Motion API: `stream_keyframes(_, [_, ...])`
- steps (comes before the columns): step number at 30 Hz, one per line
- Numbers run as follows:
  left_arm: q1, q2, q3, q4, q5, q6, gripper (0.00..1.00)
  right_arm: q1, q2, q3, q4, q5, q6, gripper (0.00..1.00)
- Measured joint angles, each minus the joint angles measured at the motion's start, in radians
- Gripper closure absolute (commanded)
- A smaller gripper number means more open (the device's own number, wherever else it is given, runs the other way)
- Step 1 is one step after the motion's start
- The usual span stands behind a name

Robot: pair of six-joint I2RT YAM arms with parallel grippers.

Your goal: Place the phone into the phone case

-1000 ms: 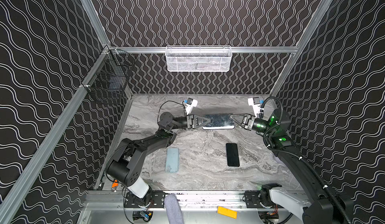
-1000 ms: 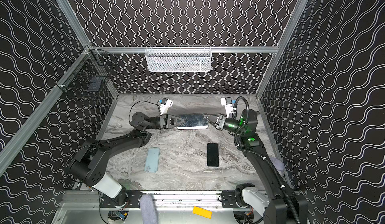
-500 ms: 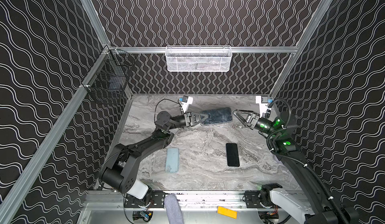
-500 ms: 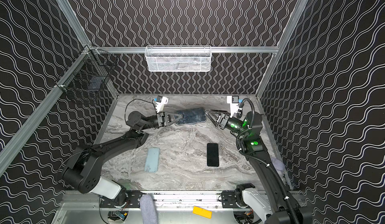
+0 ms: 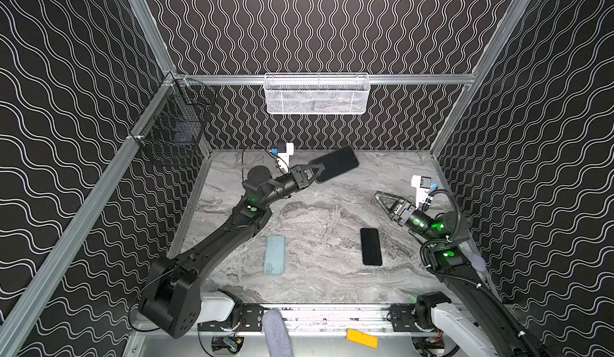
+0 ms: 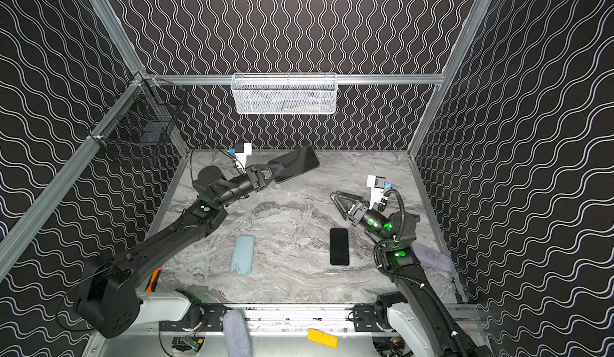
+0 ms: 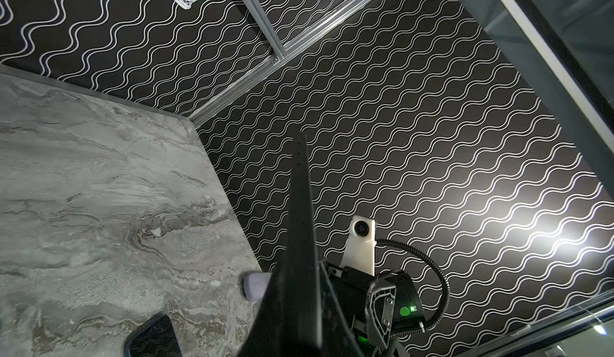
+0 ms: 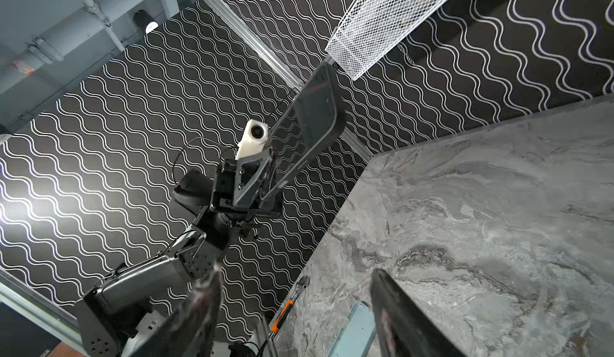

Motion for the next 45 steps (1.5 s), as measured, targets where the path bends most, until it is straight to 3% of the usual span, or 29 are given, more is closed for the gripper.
stream_keyframes(13, [-0.056,0.004,-0.027,-0.06,-0.081,0.02,1.0,0.294,0.259,0.002,0.32,0.213,0.068,0.23])
stream_keyframes(29, [-0.07,-0.039,-0.055,-0.04,-0.093,0.024,1.0,0.321,0.457,0.077,0.467,0.344,0.113,0.28])
stream_keyframes(35, [-0.074,-0.044,-0.061,-0.037,-0.097,0.023,1.0,0.321,0.534,0.101,0.528,0.349,0.151,0.38])
stream_keyframes(45, [-0.079,-0.042,-0.082,0.002,-0.099,0.015,1.0,0.321,0.59,0.149,0.566,0.351,0.198,0.76])
